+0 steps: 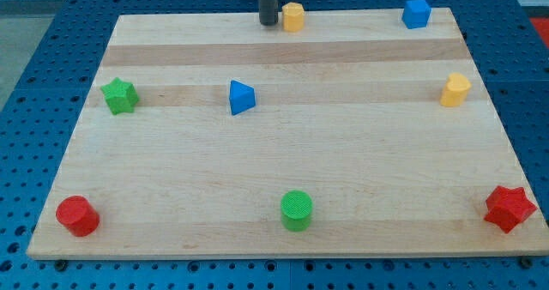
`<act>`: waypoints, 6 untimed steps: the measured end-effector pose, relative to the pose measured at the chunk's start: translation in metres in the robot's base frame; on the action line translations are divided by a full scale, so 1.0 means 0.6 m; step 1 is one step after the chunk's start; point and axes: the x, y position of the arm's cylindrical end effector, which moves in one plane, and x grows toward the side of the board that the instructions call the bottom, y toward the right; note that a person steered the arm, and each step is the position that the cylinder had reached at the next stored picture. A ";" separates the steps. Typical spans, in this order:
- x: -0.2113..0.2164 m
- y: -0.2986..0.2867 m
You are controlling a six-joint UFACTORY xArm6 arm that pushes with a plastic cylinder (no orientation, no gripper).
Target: Slightly move the yellow hexagon to the right
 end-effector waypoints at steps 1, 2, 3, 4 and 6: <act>0.001 0.026; 0.003 0.138; 0.006 0.248; 0.017 0.266; -0.001 0.230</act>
